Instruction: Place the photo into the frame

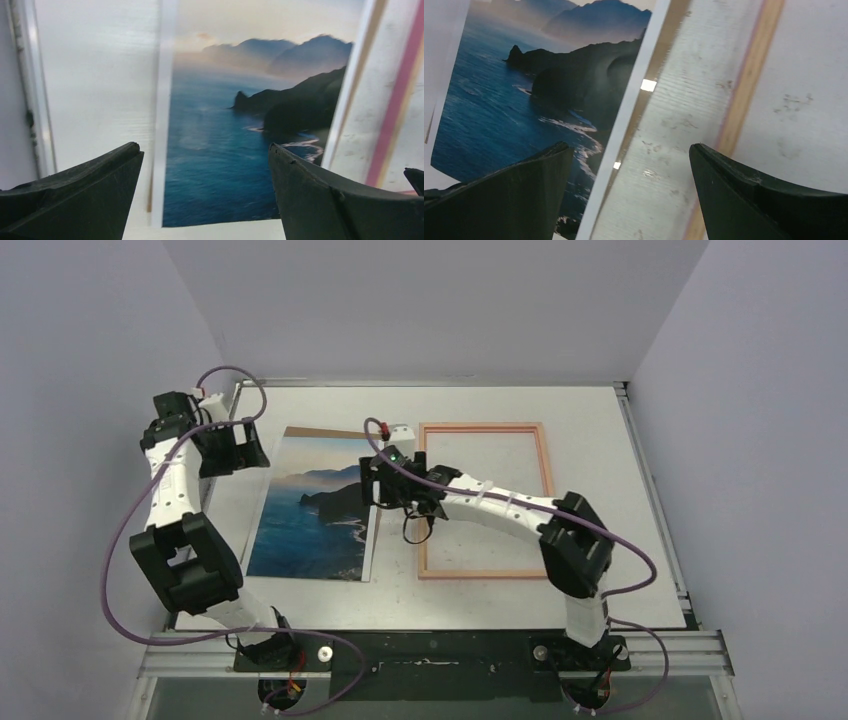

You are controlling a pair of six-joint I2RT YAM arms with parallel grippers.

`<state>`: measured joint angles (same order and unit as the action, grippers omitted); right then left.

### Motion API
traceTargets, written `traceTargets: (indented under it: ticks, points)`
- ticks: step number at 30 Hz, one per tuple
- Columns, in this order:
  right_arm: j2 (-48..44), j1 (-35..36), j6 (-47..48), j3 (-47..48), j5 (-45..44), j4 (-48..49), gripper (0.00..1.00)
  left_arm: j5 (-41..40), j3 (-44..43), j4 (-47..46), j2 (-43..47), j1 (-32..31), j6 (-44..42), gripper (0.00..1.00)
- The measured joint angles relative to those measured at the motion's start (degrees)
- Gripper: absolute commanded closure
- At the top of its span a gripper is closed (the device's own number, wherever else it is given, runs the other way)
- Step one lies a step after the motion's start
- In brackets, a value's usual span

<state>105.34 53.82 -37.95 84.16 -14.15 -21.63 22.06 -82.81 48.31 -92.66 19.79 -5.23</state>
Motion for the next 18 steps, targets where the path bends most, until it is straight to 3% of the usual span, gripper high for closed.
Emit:
traceTargets:
  ticks: [6, 13, 15, 18]
  points:
    - [12.68, 3.39, -3.32, 8.59, 0.22, 0.92, 0.1, -2.89, 4.07, 3.1, -1.66, 5.07, -7.5, 0.0]
    - [20.9, 2.97, -5.64, 14.14, 0.02, 0.11, 0.1, -9.2, 11.1, -1.4, -3.04, 5.18, -10.4, 0.06]
    - [21.24, 2.56, -6.27, 14.01, 0.17, 0.07, 0.1, -10.36, 11.23, -2.91, -4.35, 5.18, -10.58, 0.1]
    - [21.22, 1.81, -7.04, 13.25, 0.9, 1.46, 0.1, -10.71, 11.19, -4.48, -6.97, 5.18, -10.47, 0.25]
